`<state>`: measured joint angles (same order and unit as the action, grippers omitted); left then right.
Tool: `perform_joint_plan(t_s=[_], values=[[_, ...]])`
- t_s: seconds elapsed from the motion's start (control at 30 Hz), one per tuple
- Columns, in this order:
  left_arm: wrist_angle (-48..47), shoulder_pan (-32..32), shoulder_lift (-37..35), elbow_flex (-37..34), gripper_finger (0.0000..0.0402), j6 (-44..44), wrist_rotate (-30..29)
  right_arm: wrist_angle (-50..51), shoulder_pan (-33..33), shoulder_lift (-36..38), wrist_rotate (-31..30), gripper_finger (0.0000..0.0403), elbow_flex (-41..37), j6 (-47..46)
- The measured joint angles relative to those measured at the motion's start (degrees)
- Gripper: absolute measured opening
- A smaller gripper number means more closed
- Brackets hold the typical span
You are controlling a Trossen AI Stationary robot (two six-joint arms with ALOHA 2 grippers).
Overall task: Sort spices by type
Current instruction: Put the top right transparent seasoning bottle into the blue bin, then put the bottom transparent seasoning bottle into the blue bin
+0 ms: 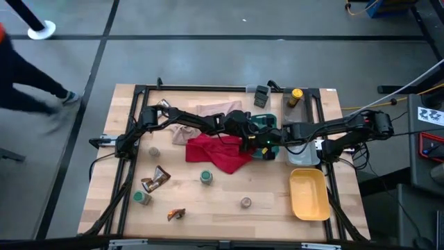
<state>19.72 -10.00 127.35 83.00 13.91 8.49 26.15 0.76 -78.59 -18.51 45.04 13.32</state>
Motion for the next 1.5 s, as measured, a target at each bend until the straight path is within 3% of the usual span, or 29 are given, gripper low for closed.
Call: perform_joint_plan(t_s=[0.67,0.93,1.1,1.37,1.5], values=[[-0.21,0.05,-1.53,0.13,0.0196,-0.45,0.24,1.61,0.03,0.20,-0.56,0.0017,0.06,0.18],[-8.15,0.46,-7.68,0.13,0.0196,-0.43,0.05,12.41,-0.05,0.33,0.70,0.0017,8.38,-1.10],[-19.78,1.04,-13.76,0.15,0.0196,-0.59,0.00,16.27,-0.10,0.35,7.15,0.0017,12.96,-1.29],[-42.62,0.85,-25.83,-0.13,0.0196,-3.14,0.11,13.71,-0.08,0.37,25.08,0.0017,15.47,-4.24],[-45.92,0.97,-32.30,-3.31,0.0196,-4.57,0.12,12.05,-0.08,0.37,31.06,0.0021,15.47,-6.41]])
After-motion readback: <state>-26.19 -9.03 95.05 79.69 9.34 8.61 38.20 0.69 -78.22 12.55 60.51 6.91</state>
